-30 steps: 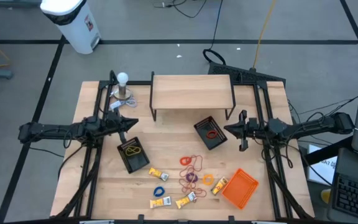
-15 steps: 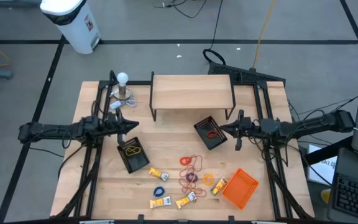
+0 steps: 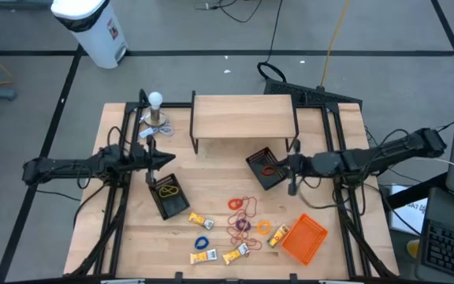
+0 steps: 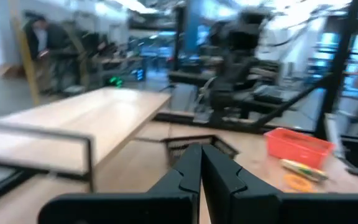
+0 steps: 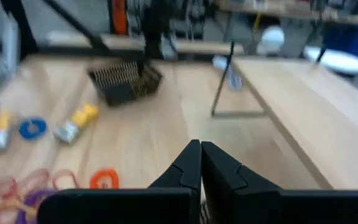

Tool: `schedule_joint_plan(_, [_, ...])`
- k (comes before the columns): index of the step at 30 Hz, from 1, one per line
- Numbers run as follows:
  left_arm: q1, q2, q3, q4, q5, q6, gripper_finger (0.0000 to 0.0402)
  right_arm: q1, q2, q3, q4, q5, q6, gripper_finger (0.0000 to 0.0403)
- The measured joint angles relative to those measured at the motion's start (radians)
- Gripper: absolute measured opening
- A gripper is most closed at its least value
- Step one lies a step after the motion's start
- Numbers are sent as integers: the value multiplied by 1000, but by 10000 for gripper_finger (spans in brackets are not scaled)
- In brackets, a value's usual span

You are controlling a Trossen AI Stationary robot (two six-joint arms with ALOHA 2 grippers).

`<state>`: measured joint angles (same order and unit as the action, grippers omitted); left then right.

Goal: Pick & Place Office Desk Supplies
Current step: Put the yellow crayon box into the orange bin

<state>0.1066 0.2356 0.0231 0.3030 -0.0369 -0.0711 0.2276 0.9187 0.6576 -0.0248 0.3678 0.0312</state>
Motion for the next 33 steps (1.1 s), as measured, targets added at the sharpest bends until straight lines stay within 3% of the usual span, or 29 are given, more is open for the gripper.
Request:
schedule_joint_plan(8, [87,0,0,-140,-117,-90,10,83,237,164,-158,-4,-11,0])
schedule_joint_plan(16, [92,0,0,-125,-148,-92,10,169,411,270,-182,-47,155,11])
schedule_joint_plan(20, [92,0,0,-108,-148,-92,10,190,472,284,-90,-65,230,59])
schedule_joint_plan(24, [91,0,0,-113,-147,-99,10,194,532,285,34,-129,301,133])
schedule_joint_plan(28, [91,0,0,-128,-148,-138,10,201,619,342,51,-186,319,204])
schedule_joint_plan(33, [91,0,0,-99,-148,-141,10,242,739,468,35,-189,291,243])
